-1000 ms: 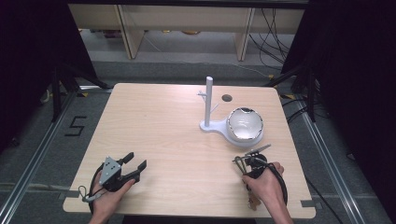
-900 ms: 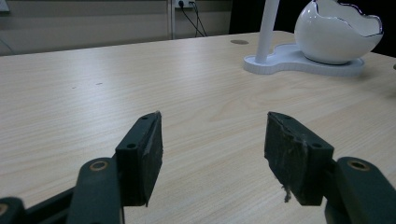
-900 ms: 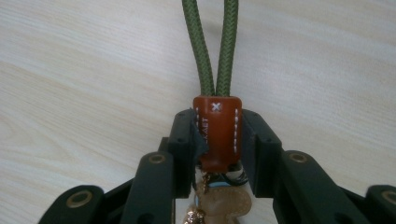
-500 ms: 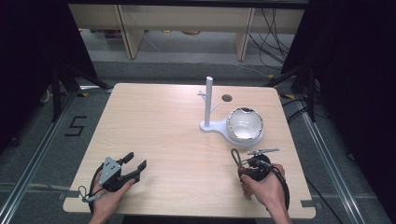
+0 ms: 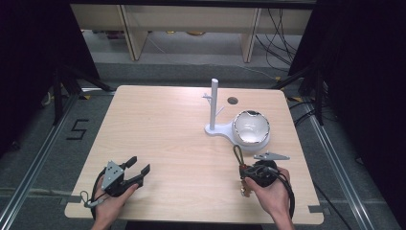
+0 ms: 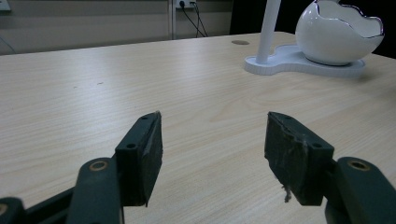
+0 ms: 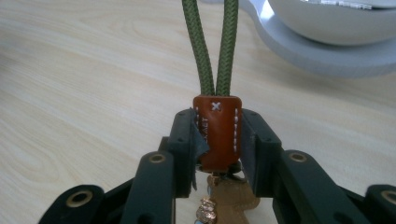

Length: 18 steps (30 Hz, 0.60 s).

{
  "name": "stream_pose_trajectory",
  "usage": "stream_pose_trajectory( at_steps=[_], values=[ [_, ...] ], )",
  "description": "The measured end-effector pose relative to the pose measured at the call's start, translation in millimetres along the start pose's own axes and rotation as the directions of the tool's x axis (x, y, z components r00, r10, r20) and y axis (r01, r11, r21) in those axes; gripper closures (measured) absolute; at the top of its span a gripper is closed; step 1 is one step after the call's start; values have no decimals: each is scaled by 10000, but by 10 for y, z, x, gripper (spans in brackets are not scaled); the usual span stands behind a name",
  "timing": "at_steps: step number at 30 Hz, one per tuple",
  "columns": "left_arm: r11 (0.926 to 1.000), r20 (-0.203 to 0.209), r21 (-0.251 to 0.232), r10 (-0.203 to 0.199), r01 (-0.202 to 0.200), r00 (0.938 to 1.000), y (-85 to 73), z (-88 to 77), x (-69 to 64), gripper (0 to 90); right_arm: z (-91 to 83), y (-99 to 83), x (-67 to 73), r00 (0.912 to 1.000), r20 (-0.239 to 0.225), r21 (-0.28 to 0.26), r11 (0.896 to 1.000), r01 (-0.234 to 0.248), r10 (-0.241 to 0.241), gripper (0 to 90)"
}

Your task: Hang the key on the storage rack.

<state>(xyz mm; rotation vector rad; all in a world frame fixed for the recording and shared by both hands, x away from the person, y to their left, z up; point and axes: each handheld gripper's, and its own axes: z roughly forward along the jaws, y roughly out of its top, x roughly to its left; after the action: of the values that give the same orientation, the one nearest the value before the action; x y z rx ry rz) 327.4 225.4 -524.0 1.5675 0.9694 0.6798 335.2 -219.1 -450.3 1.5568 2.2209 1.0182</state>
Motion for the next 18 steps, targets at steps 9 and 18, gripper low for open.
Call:
stream_pose_trajectory(
  at_steps=[9,18],
  values=[
    [9999,-13,122,-4,4,10000,5,-13,2,366,39,-7,67,9983,-173,-1297,9901,533,-561,687],
    [9999,0,116,-9,9,10000,5,-14,3,366,88,-44,204,9994,-212,-2175,9758,223,-276,686]
  ],
)
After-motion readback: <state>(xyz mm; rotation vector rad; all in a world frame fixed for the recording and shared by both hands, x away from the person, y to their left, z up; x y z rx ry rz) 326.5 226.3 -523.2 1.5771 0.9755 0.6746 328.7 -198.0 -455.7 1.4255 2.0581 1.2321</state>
